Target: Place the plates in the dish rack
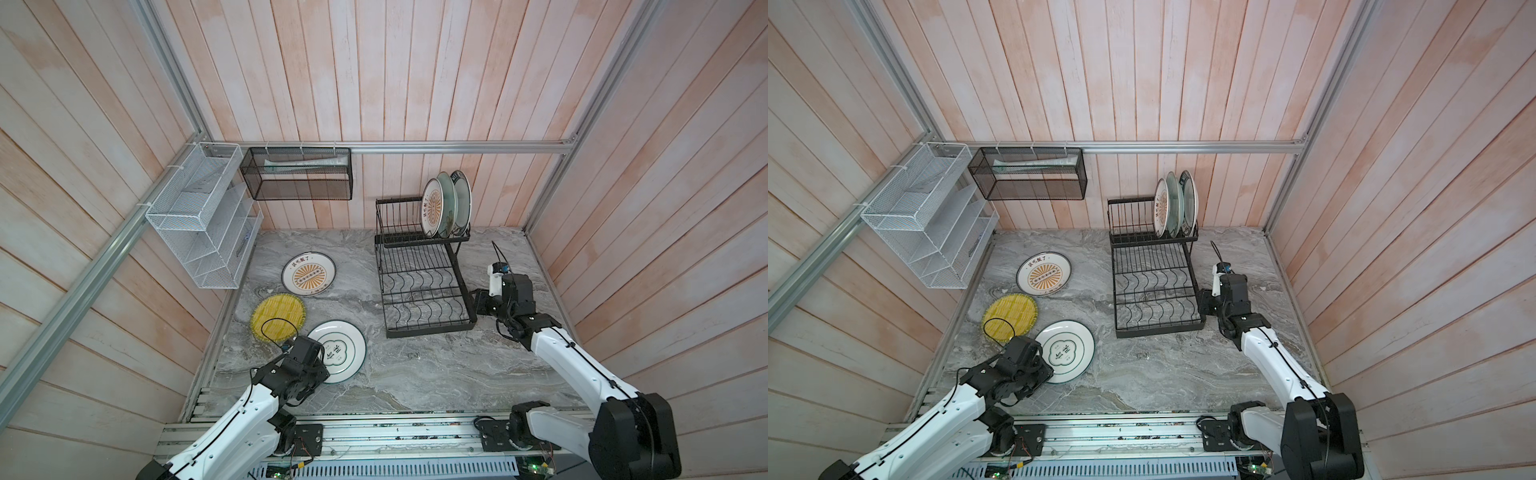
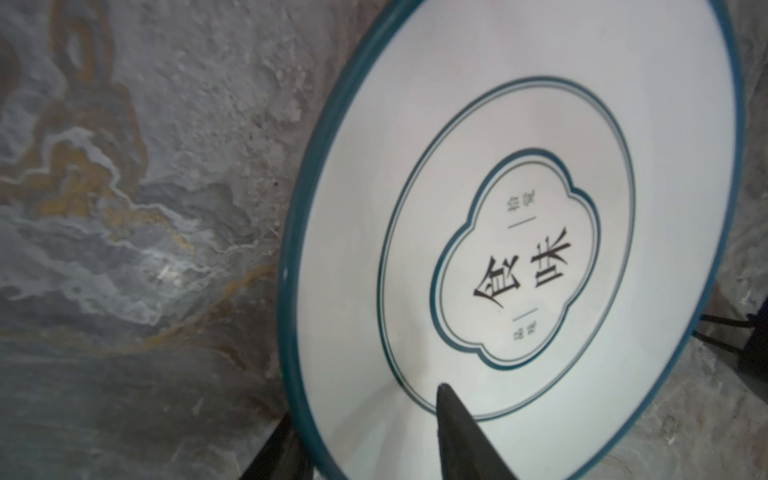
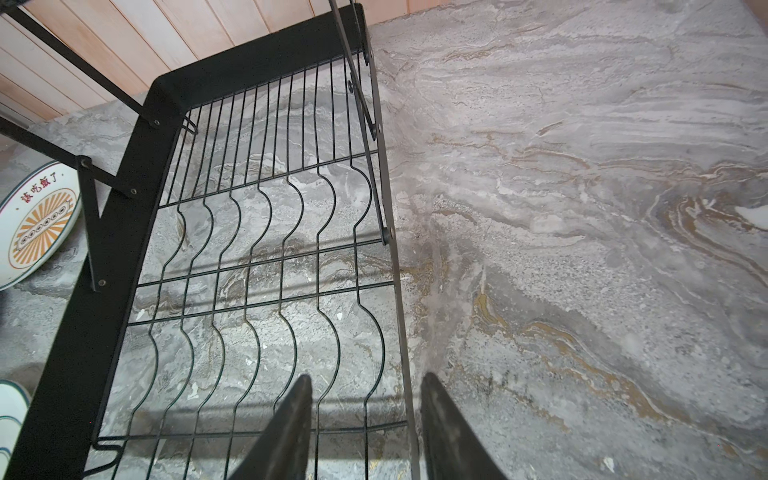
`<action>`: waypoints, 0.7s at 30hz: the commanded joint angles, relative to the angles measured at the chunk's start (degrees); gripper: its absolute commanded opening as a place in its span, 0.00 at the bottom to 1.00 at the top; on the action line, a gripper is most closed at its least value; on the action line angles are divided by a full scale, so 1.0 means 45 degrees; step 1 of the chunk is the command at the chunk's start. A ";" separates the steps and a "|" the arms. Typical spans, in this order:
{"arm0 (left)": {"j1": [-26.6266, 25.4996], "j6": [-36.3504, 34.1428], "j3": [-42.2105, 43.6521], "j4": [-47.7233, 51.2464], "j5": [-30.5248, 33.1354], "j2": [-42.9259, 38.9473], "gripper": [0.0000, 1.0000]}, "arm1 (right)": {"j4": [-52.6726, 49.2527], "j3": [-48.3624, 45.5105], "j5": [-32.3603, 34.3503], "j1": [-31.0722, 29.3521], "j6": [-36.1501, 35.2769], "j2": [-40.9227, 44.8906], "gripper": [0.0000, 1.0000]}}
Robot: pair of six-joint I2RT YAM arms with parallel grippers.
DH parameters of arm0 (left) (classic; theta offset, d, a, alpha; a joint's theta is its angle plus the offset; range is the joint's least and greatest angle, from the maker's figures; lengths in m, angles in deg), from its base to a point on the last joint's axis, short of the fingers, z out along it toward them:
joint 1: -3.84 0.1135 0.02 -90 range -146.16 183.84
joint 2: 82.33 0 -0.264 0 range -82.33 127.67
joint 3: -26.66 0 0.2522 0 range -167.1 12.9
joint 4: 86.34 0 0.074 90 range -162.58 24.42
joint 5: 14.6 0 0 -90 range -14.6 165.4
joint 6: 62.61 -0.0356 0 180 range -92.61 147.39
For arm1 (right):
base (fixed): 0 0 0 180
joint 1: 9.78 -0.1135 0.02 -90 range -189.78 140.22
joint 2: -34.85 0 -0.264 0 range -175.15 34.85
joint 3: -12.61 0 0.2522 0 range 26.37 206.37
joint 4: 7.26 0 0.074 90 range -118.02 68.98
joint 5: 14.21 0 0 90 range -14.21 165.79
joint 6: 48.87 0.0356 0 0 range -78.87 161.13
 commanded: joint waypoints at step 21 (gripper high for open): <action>-0.0445 0.1613 0.1030 -0.4724 0.0088 0.1092 0.46 | 0.1225 -0.0855 -0.2445 -0.0750 0.0954 0.0970 0.44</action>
